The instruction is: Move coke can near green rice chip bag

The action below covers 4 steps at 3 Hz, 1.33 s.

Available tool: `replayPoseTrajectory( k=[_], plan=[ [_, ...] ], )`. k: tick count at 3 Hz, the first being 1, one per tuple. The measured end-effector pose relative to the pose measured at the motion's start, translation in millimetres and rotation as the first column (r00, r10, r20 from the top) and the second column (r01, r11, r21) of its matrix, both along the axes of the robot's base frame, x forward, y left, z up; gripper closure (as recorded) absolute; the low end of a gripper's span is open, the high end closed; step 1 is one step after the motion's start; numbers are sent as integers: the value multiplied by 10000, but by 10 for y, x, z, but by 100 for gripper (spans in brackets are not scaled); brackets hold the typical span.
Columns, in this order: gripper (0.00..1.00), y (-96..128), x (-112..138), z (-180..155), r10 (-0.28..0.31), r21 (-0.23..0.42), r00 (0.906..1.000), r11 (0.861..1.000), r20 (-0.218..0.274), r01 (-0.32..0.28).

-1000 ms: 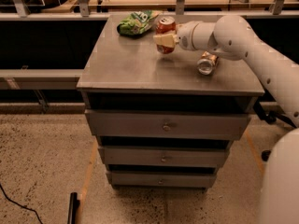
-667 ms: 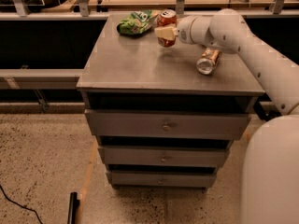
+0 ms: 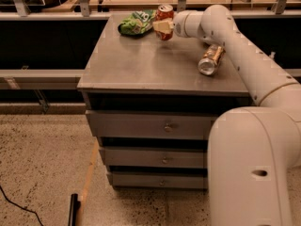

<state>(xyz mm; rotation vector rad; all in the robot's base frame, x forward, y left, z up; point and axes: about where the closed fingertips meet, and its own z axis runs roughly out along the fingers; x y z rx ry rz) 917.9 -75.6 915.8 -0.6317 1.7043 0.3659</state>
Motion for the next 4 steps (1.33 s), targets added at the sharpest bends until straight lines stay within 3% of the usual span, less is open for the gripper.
replayPoseTrajectory(
  k=[1,2,4],
  plan=[
    [100,178,182,-16,69,43,9998,10000,-178,-68],
    [82,330,292,-60,213,64,9989,9998,-413,-210],
    [36,455,356,-176,270,-39,9961,9996,-836,-274]
  ],
)
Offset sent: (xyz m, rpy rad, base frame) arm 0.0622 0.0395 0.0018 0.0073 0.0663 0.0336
